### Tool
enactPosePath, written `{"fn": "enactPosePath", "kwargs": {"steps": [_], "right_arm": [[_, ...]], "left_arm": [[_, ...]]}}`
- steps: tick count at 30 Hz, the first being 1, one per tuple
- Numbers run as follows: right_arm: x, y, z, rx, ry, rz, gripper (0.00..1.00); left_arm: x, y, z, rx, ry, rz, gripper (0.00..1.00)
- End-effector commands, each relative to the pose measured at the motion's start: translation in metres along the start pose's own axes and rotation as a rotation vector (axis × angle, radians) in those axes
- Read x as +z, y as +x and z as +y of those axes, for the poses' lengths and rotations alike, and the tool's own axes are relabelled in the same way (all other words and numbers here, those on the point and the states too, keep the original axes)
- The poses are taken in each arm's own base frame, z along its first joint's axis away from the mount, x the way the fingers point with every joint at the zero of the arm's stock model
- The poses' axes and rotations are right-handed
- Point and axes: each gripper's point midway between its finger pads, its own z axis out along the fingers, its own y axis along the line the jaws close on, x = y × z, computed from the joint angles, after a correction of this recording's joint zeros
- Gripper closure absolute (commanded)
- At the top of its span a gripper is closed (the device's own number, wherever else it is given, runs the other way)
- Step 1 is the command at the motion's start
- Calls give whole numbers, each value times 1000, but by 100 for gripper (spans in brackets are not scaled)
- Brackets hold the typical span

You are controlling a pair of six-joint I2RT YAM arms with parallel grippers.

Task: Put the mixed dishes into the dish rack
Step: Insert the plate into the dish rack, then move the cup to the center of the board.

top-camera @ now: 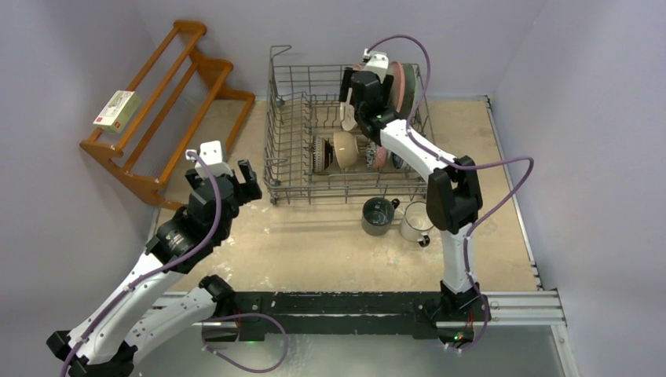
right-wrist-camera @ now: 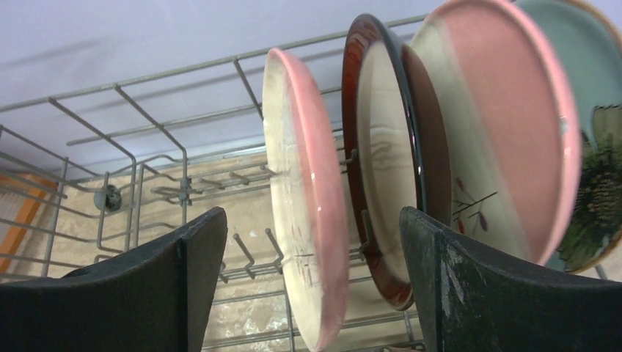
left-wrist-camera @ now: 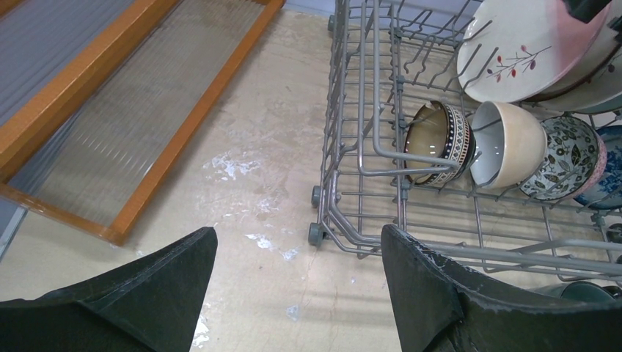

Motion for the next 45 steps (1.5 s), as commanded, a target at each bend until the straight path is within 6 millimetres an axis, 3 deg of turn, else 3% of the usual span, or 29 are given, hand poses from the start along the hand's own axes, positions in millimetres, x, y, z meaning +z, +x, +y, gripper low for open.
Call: {"fn": "enactPosePath", "kwargs": {"steps": [1, 10, 17, 24, 29, 33, 40, 45], "right_arm": [[-10, -45, -24, 69, 42, -84, 11], [-12, -41, -35, 79, 41, -64, 10], [-30, -62, -30, 102, -18, -86, 10], [-65, -96, -33, 135, -74, -139, 10], [-96, -110, -32, 153, -149, -138, 10], [-120, -104, -31, 137, -224, -104, 11], [-161, -100, -48, 126, -260, -79, 12], [-189, -80, -63, 100, -277, -22, 13]], "left_arm": [[2, -3, -1, 3, 6, -14, 20], [4, -1, -2, 8, 6, -8, 20], [5, 1, -4, 14, 6, 0, 20], [6, 3, -5, 18, 11, 8, 20], [6, 3, -5, 18, 12, 9, 20], [6, 5, -8, 27, 28, 16, 20], [5, 6, -11, 29, 45, 22, 20], [5, 6, -12, 28, 53, 26, 20]]}}
